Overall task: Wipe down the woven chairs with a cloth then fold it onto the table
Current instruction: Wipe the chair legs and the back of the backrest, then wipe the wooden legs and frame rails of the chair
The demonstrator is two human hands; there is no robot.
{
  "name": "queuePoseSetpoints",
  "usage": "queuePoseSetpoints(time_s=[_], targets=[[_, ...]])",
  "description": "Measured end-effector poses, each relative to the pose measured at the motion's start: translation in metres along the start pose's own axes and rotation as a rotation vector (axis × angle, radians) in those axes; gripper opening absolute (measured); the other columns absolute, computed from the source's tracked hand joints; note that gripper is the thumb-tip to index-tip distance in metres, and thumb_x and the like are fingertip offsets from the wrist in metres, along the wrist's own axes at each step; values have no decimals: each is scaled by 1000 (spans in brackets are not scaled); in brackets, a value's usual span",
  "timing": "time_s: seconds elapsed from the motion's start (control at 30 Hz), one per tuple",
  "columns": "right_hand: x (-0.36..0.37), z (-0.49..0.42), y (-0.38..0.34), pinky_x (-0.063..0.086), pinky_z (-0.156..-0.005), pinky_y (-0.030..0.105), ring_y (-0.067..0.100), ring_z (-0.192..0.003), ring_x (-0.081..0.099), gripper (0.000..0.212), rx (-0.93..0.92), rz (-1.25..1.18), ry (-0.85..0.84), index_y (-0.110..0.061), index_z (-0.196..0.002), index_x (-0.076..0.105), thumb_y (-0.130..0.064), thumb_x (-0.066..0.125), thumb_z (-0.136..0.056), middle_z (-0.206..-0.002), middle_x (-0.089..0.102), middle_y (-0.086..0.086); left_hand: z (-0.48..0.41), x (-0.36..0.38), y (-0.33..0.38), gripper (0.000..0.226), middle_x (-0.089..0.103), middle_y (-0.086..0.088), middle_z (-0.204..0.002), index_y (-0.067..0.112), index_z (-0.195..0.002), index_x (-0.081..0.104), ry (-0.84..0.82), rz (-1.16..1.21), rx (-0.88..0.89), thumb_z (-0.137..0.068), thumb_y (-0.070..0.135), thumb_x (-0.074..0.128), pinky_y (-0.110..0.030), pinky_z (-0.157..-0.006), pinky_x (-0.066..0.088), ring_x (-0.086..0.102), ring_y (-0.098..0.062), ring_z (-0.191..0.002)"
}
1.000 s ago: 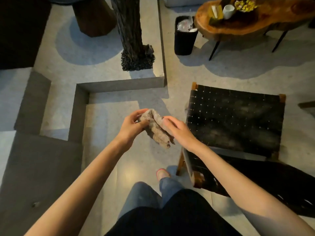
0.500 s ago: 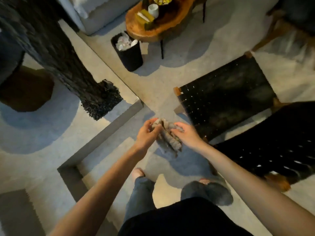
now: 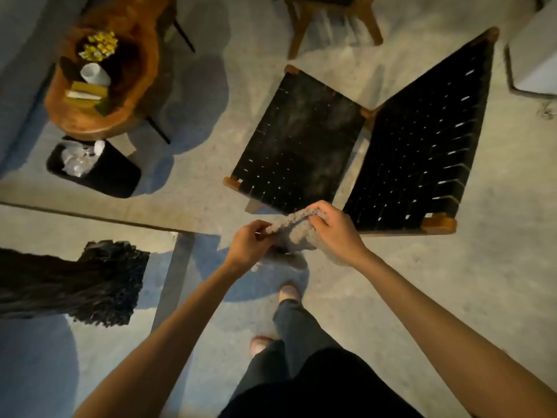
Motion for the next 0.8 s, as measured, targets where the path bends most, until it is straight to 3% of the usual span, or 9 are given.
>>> queuePoseSetpoints(time_s=[0.07, 0.13, 0.2, 0.27, 0.37, 0.47, 0.57, 0.7, 0.8], targets=[[-13, -4, 9, 48, -70, 15, 14, -93, 62, 17, 37, -11, 52, -14, -110, 60, -17, 48, -98, -101, 66, -1, -21, 4, 3, 13, 59, -5, -93, 9, -102, 61, -43, -93, 13, -93, 17, 56, -32, -80, 48, 56, -22, -88], [-25, -4, 19, 52, -78, 37, 20, -91, 63, 18, 94, -16, 98, -13, -111, 60, -18, 49, -98, -100, 68, 5, -37, 10, 8, 11, 56, 0, -80, 17, -85, 57, -101, -140, 47, -95, 21, 54, -21, -68, 44, 54, -18, -77], [-36, 0, 31, 50, -81, 45, 21, -92, 62, 19, 151, -31, 146, -12, -112, 59, -19, 49, -98, -101, 67, 6, -50, 18, 16, 17, 52, 7, -75, 25, -79, 54, -163, -194, 123, -96, 22, 53, -7, -60, 39, 49, -6, -69], [-43, 8, 43, 52, -79, 38, 18, -94, 60, 20, 209, -31, 208, -12, -114, 57, -21, 48, -99, -105, 65, 4, -60, 26, 23, 9, 56, 5, -86, 16, -94, 61, -211, -238, 200, -96, 19, 52, -1, -65, 39, 51, -3, -74], [-49, 22, 62, 44, -68, 18, 11, -89, 57, 22, 319, -38, 291, -16, -116, 55, -27, 47, -99, -98, 60, -4, -75, 40, 29, 19, 55, 5, -98, 13, -109, 62, -269, -345, 262, -97, 24, 51, -6, -67, 37, 52, -7, -86], [-50, 36, 76, 43, -75, 29, 22, -91, 60, 23, 460, -89, 356, -16, -113, 58, -29, 49, -97, -93, 61, 0, -91, 55, 42, 18, 60, 1, -98, 14, -107, 62, -309, -384, 313, -96, 25, 53, -19, -74, 44, 56, -13, -88], [-41, 52, 92, 41, -92, 41, 31, -108, 51, 32, 572, 33, 459, -10, -119, 62, -29, 53, -95, -115, 58, 14, -105, 66, 58, 20, 59, -2, -96, 11, -109, 58, -380, -389, 303, -95, 25, 53, -34, -81, 47, 56, -15, -89], [-28, 70, 100, 24, -84, 34, 27, -106, 38, 30, 840, 123, 717, -21, -117, 64, -36, 52, -95, -105, 45, 9, -108, 84, 81, 16, 61, -7, -91, 6, -107, 56, -539, -275, 477, -95, 17, 55, -25, -71, 46, 58, -15, -82], [-32, 76, 106, 31, -80, 30, 23, -97, 56, 24, 862, -25, 916, -23, -113, 64, -31, 50, -96, -99, 63, 7, -109, 106, 104, 13, 57, 7, -82, 10, -101, 59, -535, -287, 590, -94, 21, 57, -13, -65, 40, 53, -7, -79]])
Point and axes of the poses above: each hand's wrist, its own z-axis away from the middle knuckle, its own x-axis out of the palm, y = z × x, the point moved 1 cm from there along -z, towards the middle knuckle
